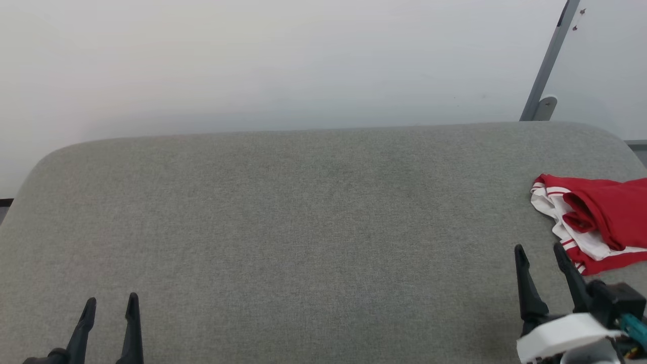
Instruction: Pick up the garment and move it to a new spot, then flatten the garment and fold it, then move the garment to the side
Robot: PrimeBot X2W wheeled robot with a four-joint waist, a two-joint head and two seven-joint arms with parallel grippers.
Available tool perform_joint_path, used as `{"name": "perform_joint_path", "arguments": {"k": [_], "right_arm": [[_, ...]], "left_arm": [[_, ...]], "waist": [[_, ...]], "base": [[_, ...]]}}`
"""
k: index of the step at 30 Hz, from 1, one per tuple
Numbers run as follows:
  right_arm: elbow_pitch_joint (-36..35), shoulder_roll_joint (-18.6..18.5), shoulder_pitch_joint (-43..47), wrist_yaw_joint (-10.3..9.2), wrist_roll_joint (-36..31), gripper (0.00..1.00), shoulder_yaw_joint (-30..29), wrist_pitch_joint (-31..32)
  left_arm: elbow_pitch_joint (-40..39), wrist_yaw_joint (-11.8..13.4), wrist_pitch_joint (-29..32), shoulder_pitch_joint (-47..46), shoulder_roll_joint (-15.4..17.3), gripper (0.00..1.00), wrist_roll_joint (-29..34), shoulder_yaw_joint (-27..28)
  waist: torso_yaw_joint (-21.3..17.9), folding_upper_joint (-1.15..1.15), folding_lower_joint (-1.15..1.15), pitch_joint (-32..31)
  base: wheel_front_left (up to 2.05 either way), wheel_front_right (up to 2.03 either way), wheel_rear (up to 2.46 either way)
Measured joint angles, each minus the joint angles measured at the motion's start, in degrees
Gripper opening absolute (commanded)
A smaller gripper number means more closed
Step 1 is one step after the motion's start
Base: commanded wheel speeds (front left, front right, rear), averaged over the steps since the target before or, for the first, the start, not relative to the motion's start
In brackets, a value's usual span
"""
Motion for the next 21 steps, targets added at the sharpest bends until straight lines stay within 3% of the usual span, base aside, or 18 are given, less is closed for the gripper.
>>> {"name": "perform_joint_path", "arguments": {"k": [21], "right_arm": [[-4.4, 2.8, 5.1, 0.00, -0.9, 1.00, -1.7, 0.0]], "left_arm": [[0.1, 0.0, 0.0, 1.2, -0.7, 1.00, -0.1, 0.4]], "waist": [[-1.7, 0.00, 0.00, -0.6]], "base": [[0.00, 0.00, 0.00]]}}
